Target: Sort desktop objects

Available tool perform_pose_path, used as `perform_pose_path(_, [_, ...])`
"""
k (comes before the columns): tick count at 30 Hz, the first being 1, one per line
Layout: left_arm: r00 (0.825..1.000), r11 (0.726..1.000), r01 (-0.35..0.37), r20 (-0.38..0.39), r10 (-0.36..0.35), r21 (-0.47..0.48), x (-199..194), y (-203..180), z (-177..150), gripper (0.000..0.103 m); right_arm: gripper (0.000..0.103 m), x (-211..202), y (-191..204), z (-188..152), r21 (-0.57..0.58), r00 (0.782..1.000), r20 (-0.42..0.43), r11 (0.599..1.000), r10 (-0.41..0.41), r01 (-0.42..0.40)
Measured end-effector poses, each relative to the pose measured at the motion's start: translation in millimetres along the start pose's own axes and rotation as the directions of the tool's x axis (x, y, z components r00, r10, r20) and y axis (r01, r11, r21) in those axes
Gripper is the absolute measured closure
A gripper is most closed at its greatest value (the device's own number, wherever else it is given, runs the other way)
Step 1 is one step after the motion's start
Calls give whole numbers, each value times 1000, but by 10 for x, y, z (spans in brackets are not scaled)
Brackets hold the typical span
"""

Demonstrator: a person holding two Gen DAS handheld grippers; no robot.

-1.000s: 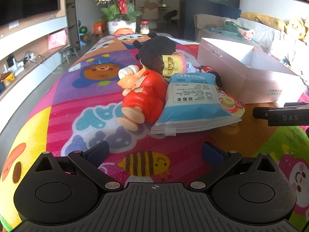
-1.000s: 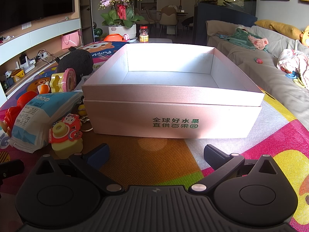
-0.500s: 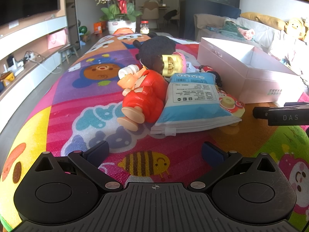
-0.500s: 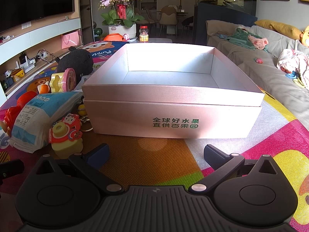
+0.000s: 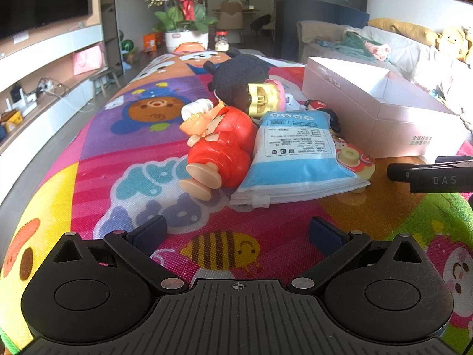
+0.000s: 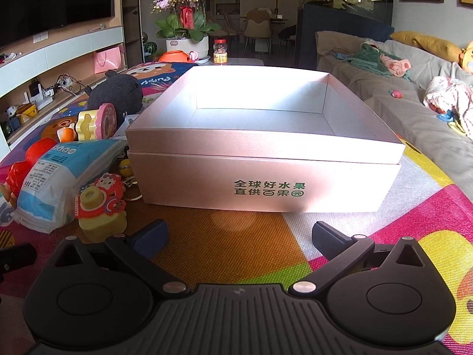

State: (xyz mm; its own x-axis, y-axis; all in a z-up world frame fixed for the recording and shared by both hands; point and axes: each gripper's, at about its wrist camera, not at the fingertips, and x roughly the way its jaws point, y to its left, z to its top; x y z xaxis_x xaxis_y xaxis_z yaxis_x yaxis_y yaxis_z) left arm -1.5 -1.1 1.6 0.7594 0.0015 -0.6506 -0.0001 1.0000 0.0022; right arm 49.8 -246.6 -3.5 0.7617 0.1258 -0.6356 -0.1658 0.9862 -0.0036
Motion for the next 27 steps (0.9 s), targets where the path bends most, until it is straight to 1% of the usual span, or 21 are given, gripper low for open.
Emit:
perform_pose_path(5, [1000,1000,-1,0,1,1,0,-1,0,0,0,-5,-24,2,9,1000,-4,1000,7,-7])
perform_pose_path(9, [1000,1000,-1,-2,1,2,-18,-5,-2,0,0,-75,-30,25,1,997,-73,1000,31,-31])
perform_pose_path(15, [999,1000,3,-42,-2,6,32,18,50,0,0,-276,30,-125,-21,994,-104,1000,14,-16])
perform_pose_path(16, [999,1000,6,-53,-5,11,37,22,66,0,0,-300,30,-139,-39,994,-109,999,26,-31])
perform_pose_path(17, [998,1000,12,-60,-11,23,36,24,73,0,0,-315,8,-126,-56,990,-128,997,54,-61])
perform_pose_path(19, [998,999,37,-60,-35,37,25,57,66,0,0,-333,-87,-43,-66,975,-185,989,119,-133])
perform_pose_path(20, [997,998,54,-50,-52,38,8,88,44,0,0,-386,-177,14,-37,978,-159,989,135,-142])
perform_pose_path(21, [997,997,67,-43,-65,38,-5,107,35,0,0,-461,-267,81,-15,987,-95,992,127,-129])
perform_pose_path(22, [996,997,77,-37,-76,30,-21,122,35,0,0,-542,-356,175,-3,995,-20,996,93,-93])
perform_pose_path(23, [995,995,94,-26,-93,17,-35,138,49,0,0,-597,-437,287,13,998,50,999,45,-46])
perform_pose_path(24, [992,992,122,-2,-122,1,-55,153,74,0,0,-623,-517,404,39,994,109,999,3,-7])
perform_pose_path(25, [990,990,138,28,-138,-9,-77,155,105,0,0,-606,-610,538,75,988,151,997,-24,13])
perform_pose_path(26, [988,990,139,67,-138,-12,-102,142,144,0,0,-531,-703,676,109,987,156,994,-30,13])
perform_pose_path(27, [987,992,125,104,-124,-4,-122,122,170,0,0,-416,-778,800,141,990,136,990,-29,9])
